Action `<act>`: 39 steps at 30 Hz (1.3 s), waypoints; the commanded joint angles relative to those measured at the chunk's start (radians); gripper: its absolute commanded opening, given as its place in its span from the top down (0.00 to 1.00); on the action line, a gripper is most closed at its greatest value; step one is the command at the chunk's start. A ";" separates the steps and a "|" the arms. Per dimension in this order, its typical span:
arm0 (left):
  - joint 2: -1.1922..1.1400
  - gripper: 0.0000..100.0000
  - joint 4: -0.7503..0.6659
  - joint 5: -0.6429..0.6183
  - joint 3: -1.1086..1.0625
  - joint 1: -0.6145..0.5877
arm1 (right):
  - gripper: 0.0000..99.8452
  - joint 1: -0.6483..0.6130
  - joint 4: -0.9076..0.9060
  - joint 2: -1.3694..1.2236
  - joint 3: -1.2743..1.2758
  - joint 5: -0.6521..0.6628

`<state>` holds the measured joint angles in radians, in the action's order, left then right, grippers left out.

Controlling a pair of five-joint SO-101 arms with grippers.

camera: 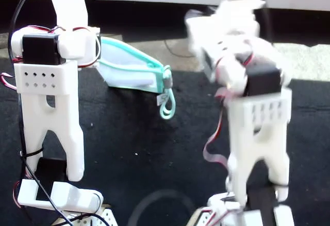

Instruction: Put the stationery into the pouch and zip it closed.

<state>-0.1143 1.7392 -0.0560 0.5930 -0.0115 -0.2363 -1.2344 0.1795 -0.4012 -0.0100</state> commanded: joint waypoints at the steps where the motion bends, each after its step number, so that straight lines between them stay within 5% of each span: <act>1: -0.048 0.99 0.015 -0.008 -0.010 0.010 | 0.92 0.165 0.064 -0.168 0.125 -0.003; 8: -0.048 0.99 0.015 -0.008 -0.010 0.010 | 0.81 0.196 0.170 -0.582 0.038 0.120; 15: -0.048 0.99 0.015 -0.008 -0.010 0.012 | 0.81 0.194 0.208 -1.015 -0.433 0.301; 23: -0.048 0.99 0.015 -0.005 -0.010 0.012 | 0.81 0.197 0.203 -1.417 -0.897 0.327; 29: -0.048 0.99 0.015 -0.005 -0.010 0.012 | 0.83 0.213 0.193 -1.509 -0.949 0.327; 32: -0.048 0.99 0.015 -0.005 -0.010 0.012 | 1.00 0.214 0.136 -1.504 -0.961 0.327; 39: -0.048 0.99 0.015 -0.005 -0.010 0.012 | 0.99 0.206 -0.053 -1.426 -1.171 0.325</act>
<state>-0.1143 1.7392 -0.0560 0.5930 -0.0115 -0.0384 -1.2221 -1.3318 -1.4569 0.3076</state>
